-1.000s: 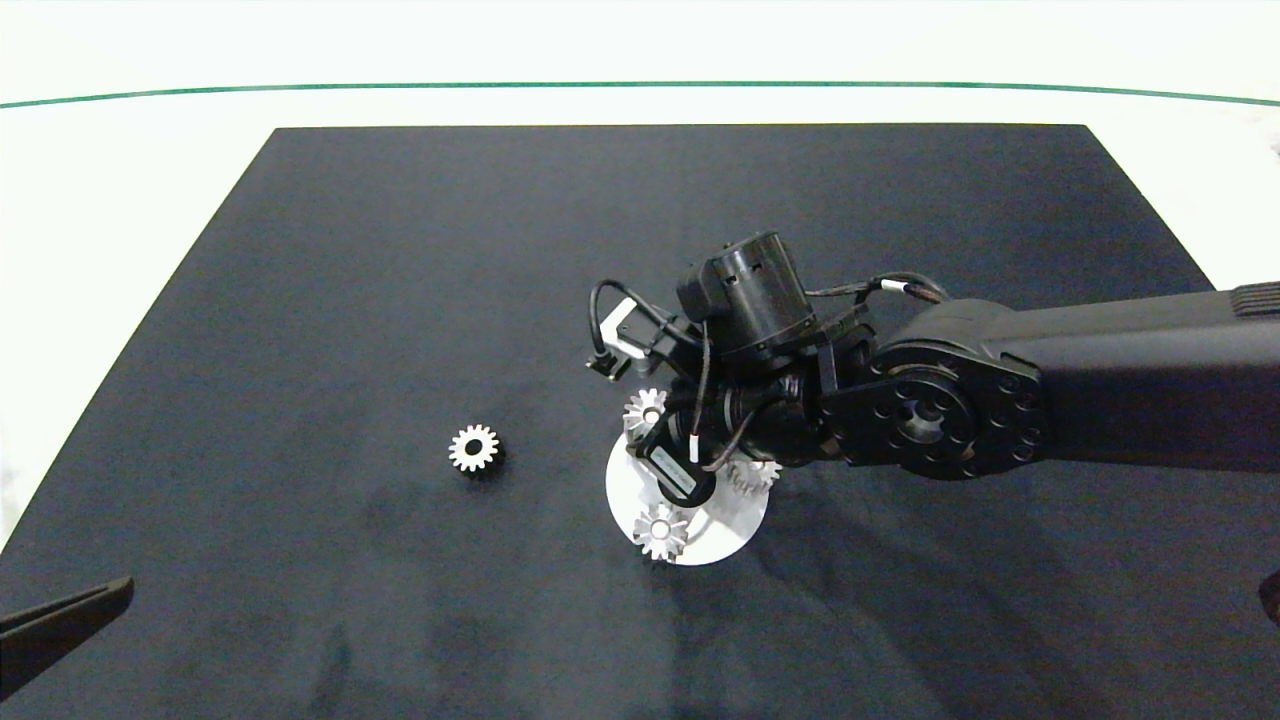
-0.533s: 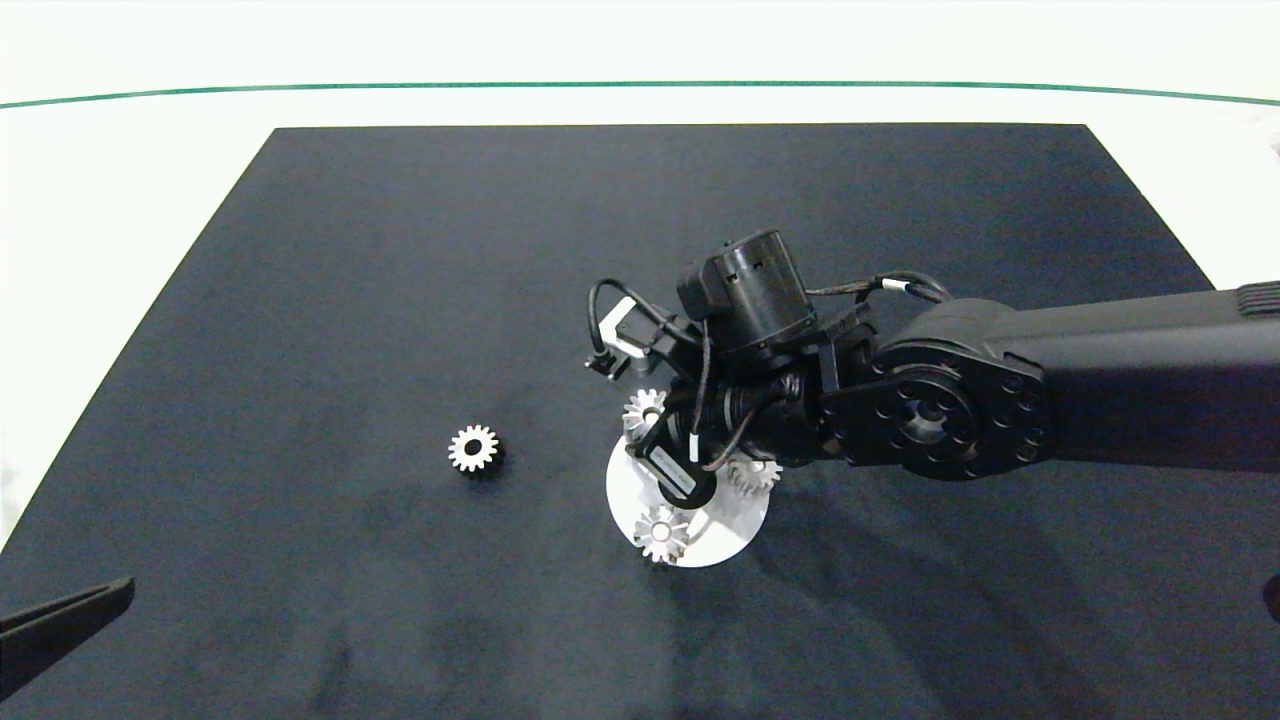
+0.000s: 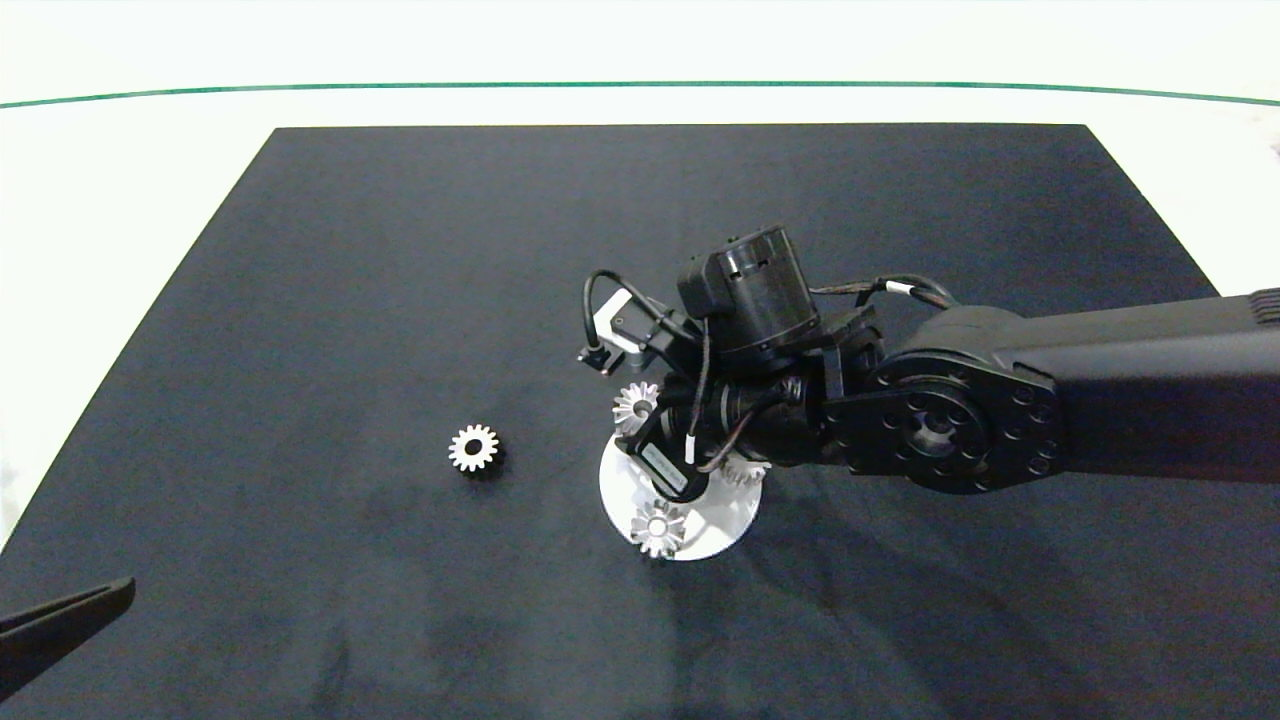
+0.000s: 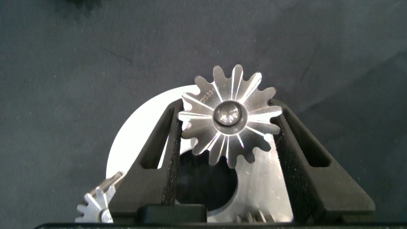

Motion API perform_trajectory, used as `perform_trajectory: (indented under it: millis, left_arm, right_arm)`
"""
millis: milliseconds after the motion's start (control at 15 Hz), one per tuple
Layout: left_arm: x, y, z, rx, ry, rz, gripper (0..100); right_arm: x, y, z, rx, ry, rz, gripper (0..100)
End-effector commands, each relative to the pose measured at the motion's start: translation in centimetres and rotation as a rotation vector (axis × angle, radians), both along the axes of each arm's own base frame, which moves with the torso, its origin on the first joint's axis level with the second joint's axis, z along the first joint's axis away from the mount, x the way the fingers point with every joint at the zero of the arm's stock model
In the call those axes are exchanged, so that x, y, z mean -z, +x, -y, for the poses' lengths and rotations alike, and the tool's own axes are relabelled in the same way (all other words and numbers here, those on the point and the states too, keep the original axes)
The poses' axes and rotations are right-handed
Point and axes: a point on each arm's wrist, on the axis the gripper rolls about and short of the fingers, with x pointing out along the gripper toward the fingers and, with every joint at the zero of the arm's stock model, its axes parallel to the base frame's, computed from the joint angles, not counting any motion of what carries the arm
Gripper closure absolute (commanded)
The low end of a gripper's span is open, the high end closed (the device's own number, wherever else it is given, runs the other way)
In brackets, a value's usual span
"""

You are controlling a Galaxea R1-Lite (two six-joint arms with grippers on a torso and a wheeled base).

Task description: Remove an incorrectly installed larger gear and replace it with the correct smaller gear

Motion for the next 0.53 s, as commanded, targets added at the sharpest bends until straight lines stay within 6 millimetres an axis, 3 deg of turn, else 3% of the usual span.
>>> perform_trajectory:
  millis: [67, 400, 533]
  left_arm:
    - [0.1, 0.0, 0.0, -0.001, 0.001, -0.009, 0]
    - [0.1, 0.0, 0.0, -0.002, 0.001, -0.009, 0]
    - [0.1, 0.0, 0.0, -0.001, 0.001, -0.007, 0]
  right_arm:
    - [-1.6, -0.7, 0.6, -0.004, 0.023, 0.026, 66]
    - [-3.2, -1.8, 1.6, 0.001, 0.041, 0.049, 66]
    - [-4.0, -1.1, 4.0, 0.092, 0.031, 0.067, 66]
